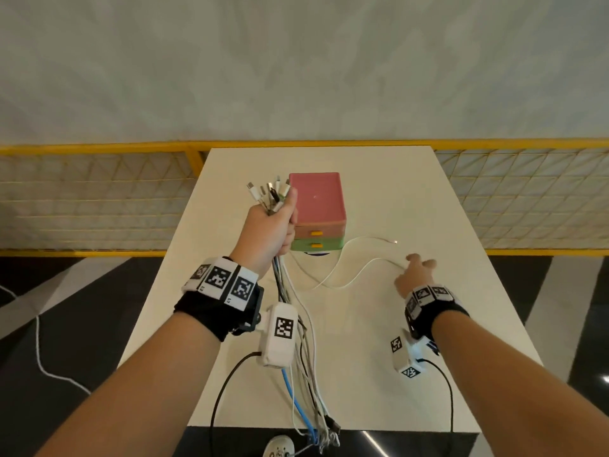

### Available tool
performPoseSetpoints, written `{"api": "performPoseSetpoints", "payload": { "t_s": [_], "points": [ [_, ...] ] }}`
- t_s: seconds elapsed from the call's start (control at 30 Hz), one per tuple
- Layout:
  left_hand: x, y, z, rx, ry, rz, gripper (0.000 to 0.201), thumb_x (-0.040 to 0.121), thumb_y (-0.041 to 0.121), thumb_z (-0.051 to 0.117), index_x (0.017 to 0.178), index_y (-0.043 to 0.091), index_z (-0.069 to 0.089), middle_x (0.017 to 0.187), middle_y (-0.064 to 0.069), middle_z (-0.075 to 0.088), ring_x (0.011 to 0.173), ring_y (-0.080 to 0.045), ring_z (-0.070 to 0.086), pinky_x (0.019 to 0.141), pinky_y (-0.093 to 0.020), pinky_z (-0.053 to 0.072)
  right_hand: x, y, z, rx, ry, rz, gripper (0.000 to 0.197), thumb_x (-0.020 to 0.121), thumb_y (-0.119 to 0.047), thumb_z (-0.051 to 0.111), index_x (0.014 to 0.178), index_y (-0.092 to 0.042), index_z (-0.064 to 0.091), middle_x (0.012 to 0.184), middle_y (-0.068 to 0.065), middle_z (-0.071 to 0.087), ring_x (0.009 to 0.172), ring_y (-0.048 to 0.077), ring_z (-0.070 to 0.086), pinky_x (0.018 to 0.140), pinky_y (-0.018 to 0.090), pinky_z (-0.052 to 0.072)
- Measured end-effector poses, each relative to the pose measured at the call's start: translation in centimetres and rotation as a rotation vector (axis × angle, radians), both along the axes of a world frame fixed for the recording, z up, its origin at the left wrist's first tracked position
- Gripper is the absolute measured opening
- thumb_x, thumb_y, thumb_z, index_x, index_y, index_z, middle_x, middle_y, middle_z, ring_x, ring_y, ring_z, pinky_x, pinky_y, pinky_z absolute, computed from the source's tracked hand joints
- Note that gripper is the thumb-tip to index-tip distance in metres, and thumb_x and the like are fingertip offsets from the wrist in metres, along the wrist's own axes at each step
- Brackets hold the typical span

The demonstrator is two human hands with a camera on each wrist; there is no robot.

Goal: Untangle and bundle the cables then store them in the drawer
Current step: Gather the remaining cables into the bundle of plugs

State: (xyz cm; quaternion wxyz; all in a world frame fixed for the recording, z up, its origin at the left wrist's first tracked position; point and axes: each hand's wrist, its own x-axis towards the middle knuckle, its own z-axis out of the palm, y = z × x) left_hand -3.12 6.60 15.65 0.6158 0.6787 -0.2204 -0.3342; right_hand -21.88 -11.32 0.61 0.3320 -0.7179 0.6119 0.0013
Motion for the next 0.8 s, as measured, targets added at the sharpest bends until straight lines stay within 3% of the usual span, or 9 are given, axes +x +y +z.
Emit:
{"api": "performPoseSetpoints", "payload": {
  "t_s": [0.13,0.33,0.43,0.5,0.57,0.63,0.73,0.77,0.8],
  "points": [
    [0.2,-1.5,-1.2,0.042,-0.002,-0.043,0.046,0.098,0.043,0.051,0.061,0.017,0.044,0.043,0.008,0.029,0.037,-0.009,0.023,0.041,-0.021,0.018,-0.4,-1.1,-1.6,0.002,0.087,-0.02,0.048,0.088,0.003,0.04,0.135,-0.002,0.037,0.141,0.018,0.026,0.114,0.042,0.05,0.1,0.044,0.041],
    [0.1,-2.6,-1.5,0.076,-0.017,-0.103,0.047,0.096,0.046,0.054,0.06,0.018,0.042,0.042,0.01,0.028,0.037,-0.009,0.022,0.039,-0.02,0.018,0.0,0.2,-3.3,-0.187,0.017,0.091,0.028,0.092,-0.004,0.04,0.111,-0.004,0.06,0.121,0.017,0.047,0.095,0.036,0.056,0.085,0.033,0.044],
    [0.1,-2.7,-1.6,0.066,-0.036,-0.131,0.046,0.096,0.045,0.055,0.061,0.016,0.045,0.042,0.009,0.028,0.037,-0.009,0.022,0.038,-0.019,0.02,0.6,1.5,-2.5,-0.289,-0.23,0.099,0.016,0.089,-0.007,0.051,0.093,0.0,0.065,0.109,0.009,0.05,0.086,0.027,0.056,0.08,0.027,0.043],
    [-0.1,-2.6,-1.5,0.033,-0.057,-0.173,0.044,0.098,0.042,0.053,0.064,0.013,0.052,0.044,0.006,0.027,0.038,-0.011,0.021,0.039,-0.02,0.02,1.1,2.4,-0.8,-0.398,-0.462,0.135,0.013,0.084,-0.013,0.064,0.081,-0.001,0.063,0.099,0.004,0.05,0.078,0.022,0.057,0.077,0.028,0.048],
    [-0.5,-2.5,-1.3,0.011,-0.082,-0.205,0.042,0.099,0.039,0.051,0.07,0.012,0.061,0.048,0.002,0.026,0.04,-0.012,0.02,0.039,-0.021,0.019,1.5,3.5,1.4,-0.45,-0.713,0.191,0.011,0.081,-0.005,0.068,0.08,-0.011,0.059,0.095,0.004,0.051,0.075,0.016,0.061,0.075,0.026,0.053],
    [-1.0,-2.4,-1.1,0.009,-0.1,-0.212,0.041,0.1,0.037,0.05,0.083,0.006,0.068,0.053,0.0,0.026,0.04,-0.012,0.02,0.039,-0.021,0.019,1.8,5.0,4.4,-0.401,-0.891,0.233,0.031,0.085,0.001,0.063,0.089,-0.027,0.051,0.102,0.008,0.051,0.081,0.012,0.066,0.077,0.021,0.052],
    [-2.0,-2.3,-0.8,0.032,-0.142,-0.221,0.04,0.098,0.041,0.052,0.103,0.004,0.069,0.056,0.002,0.034,0.038,-0.01,0.026,0.042,-0.021,0.023,1.9,7.3,8.6,-0.296,-1.07,0.265,0.035,0.089,-0.006,0.061,0.091,-0.036,0.043,0.105,0.019,0.054,0.086,0.029,0.069,0.07,0.022,0.05],
    [-2.5,-2.1,-0.7,0.04,-0.149,-0.228,0.037,0.097,0.042,0.054,0.1,0.009,0.069,0.052,0.007,0.038,0.036,-0.008,0.03,0.042,-0.02,0.025,1.7,8.1,9.9,-0.264,-1.094,0.258,0.031,0.089,-0.008,0.062,0.091,-0.032,0.042,0.1,0.016,0.06,0.084,0.034,0.068,0.063,0.028,0.049],
    [-3.1,-1.9,-0.4,0.039,-0.139,-0.245,0.033,0.096,0.042,0.055,0.092,0.012,0.066,0.047,0.012,0.039,0.036,-0.007,0.031,0.041,-0.02,0.026,1.6,8.8,10.9,-0.235,-1.104,0.255,0.028,0.089,-0.008,0.062,0.09,-0.027,0.042,0.093,0.004,0.065,0.081,0.034,0.069,0.059,0.035,0.048]
  ]
}}
